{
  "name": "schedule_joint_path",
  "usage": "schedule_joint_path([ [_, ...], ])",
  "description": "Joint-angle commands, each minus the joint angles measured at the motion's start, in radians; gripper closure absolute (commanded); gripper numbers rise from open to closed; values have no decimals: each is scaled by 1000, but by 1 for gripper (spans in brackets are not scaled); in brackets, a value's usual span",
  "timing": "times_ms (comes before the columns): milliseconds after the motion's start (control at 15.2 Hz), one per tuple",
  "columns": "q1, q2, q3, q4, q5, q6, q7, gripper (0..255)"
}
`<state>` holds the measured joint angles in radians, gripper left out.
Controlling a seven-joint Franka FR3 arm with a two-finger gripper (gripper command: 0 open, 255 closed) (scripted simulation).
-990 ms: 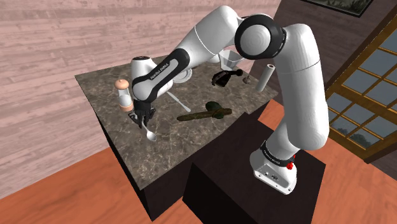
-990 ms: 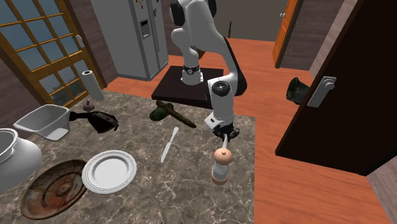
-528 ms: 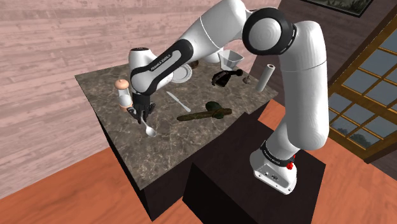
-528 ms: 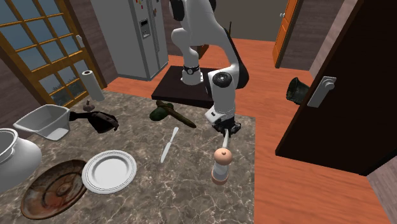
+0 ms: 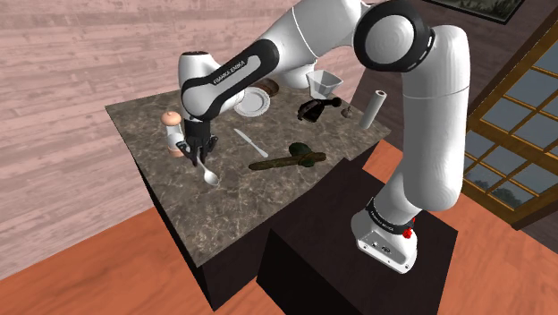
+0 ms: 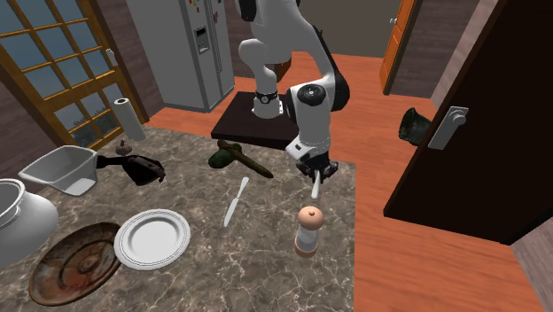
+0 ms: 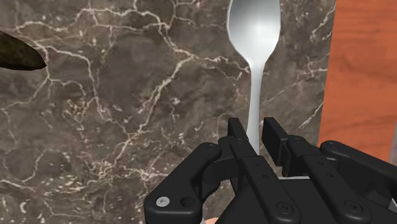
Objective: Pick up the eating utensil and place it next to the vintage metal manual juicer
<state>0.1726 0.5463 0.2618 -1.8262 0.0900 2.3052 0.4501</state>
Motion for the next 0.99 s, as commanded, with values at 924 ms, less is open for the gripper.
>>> schedule_joint_path([
  [924, -49, -152, 6, -24, 29, -133, -35, 255],
])
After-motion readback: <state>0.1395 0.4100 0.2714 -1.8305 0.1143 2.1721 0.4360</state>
